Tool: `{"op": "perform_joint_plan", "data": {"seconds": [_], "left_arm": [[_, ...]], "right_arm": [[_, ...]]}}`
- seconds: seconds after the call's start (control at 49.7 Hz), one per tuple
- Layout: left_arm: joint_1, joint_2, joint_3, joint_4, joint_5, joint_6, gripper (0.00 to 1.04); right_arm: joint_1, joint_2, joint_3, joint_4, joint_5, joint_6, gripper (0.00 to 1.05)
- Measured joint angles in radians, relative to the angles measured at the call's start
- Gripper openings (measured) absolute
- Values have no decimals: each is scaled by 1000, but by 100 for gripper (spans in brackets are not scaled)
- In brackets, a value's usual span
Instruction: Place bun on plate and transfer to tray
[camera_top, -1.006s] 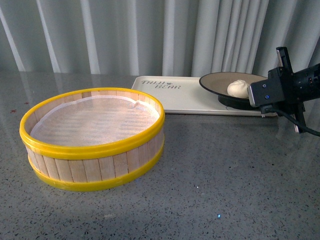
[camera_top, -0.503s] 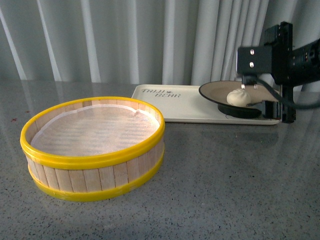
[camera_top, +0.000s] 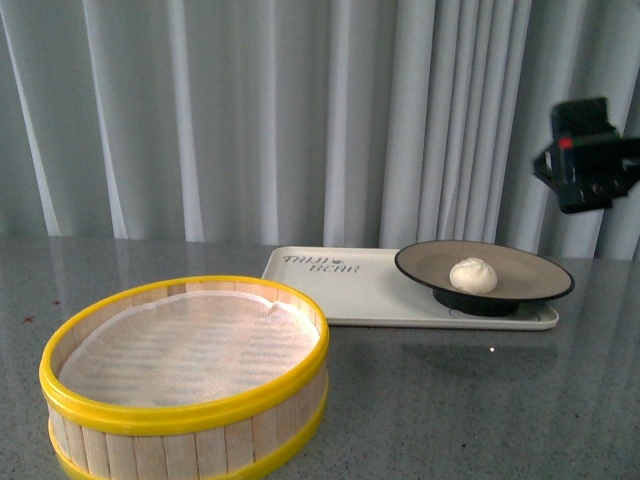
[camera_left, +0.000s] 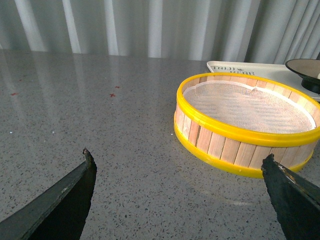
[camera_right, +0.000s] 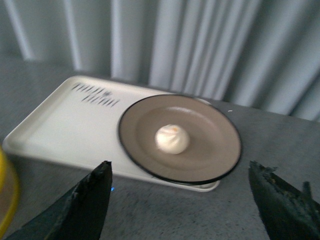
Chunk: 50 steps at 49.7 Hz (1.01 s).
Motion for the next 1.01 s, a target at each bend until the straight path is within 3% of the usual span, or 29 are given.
{"op": "perform_joint_plan", "data": {"seconds": [0.04, 0.121, 0.402, 0.583, 0.644, 1.006], "left_arm": [[0, 0, 0, 0, -2, 0, 98], [0, 0, 0, 0, -1, 0, 98], [0, 0, 0, 0, 0, 0, 98], [0, 0, 0, 0, 0, 0, 98], [0, 0, 0, 0, 0, 0, 98], [0, 0, 0, 0, 0, 0, 98]], "right_arm": [[-5, -24, -99, 141, 58, 34, 72], [-31, -108, -261, 286, 62, 72, 53], [-80, -274, -522, 366, 9, 90, 3], [-109, -375, -628, 374, -13, 93, 2], [-146, -409, -658, 370, -74, 93, 2], [-177, -599, -774, 295, -80, 93, 2]]}}
